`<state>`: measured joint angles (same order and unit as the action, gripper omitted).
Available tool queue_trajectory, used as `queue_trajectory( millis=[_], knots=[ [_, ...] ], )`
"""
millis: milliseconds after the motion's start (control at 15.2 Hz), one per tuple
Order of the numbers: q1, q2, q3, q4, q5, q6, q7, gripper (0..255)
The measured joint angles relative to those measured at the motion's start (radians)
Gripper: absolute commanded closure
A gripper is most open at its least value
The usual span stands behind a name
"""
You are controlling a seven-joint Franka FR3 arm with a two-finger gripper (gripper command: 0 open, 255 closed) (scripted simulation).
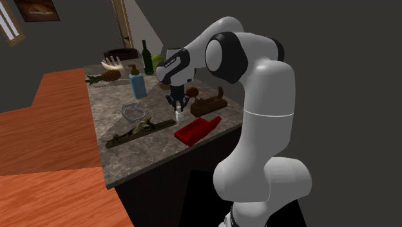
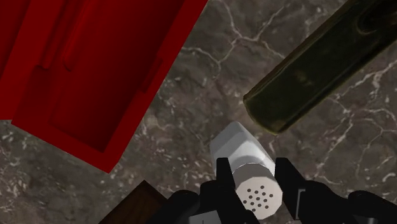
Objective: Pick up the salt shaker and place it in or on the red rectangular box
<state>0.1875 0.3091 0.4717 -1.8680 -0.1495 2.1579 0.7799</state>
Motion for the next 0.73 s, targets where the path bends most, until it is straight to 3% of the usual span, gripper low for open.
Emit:
queue_trajectory(
  millis=[726],
  knots=[
    [-0.002,-0.014,0.003,0.013,0.008,-0.025,-0.005,255]
  ],
)
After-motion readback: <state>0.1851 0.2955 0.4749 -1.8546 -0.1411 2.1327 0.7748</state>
